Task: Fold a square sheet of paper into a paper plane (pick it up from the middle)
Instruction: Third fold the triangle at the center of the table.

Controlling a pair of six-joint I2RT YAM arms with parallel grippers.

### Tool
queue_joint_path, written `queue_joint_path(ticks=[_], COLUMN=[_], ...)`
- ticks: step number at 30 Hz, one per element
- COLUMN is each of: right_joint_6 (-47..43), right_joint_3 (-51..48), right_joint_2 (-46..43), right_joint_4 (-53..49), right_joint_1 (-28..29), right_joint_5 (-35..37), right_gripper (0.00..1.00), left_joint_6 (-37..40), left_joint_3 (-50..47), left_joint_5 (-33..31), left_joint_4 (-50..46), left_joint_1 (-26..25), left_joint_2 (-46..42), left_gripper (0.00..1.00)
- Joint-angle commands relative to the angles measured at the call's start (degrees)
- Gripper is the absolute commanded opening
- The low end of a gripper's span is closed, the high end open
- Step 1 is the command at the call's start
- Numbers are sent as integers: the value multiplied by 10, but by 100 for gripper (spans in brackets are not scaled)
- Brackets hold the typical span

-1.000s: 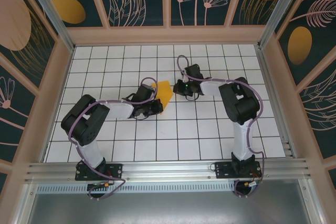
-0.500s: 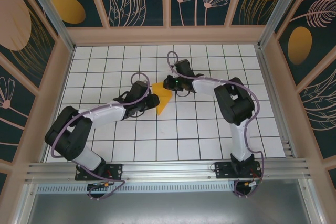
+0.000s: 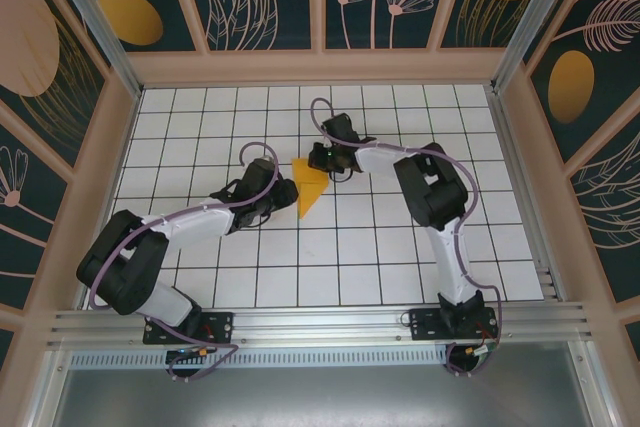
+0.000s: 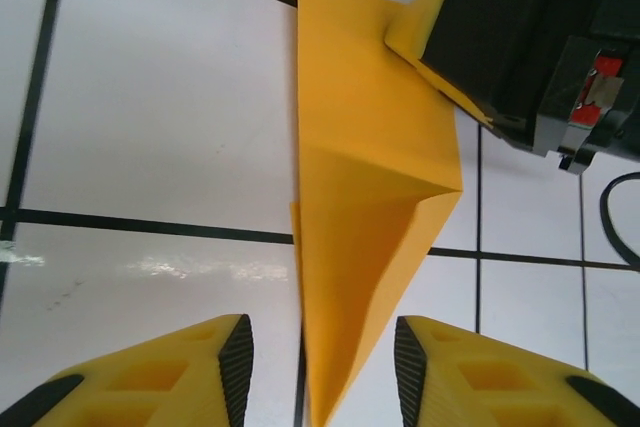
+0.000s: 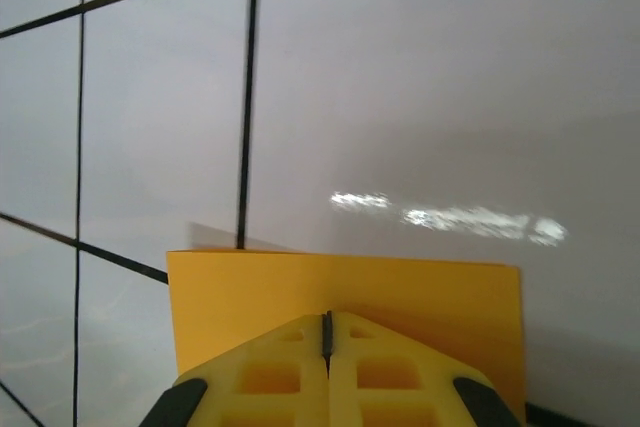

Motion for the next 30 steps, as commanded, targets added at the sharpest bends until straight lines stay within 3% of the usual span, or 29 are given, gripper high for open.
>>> queue_joint_path(ticks=[1,6,13,22,25,30], right_joint_6=[48,76,75,93,99,111], right_joint_3=[-76,-163,-207,-313,-350,-392], right_joint_2=[-37,-107,-181,-277,-300,-326], right_joint_4=[-96,-45,42,106,114,126], right_joint_1=[-5,-13,-42,-68,-75,-79], right_joint_5=[86,64,-17,-58,-64,-86], right_gripper=[0,2,20,45,52,57], left_joint_6=[28,51,50,25,20,12], left_joint_3=[-11,-23,-30,-5,14,39], left_joint_5=[49,100,184,197,181,135], left_joint_4=[45,83,156,182,172,130], left_joint_1=[1,0,-8,-48,-51,-51], left_joint_2=[-7,-2,-1,58,87,133], left_gripper=[42,34,19,12,10,6])
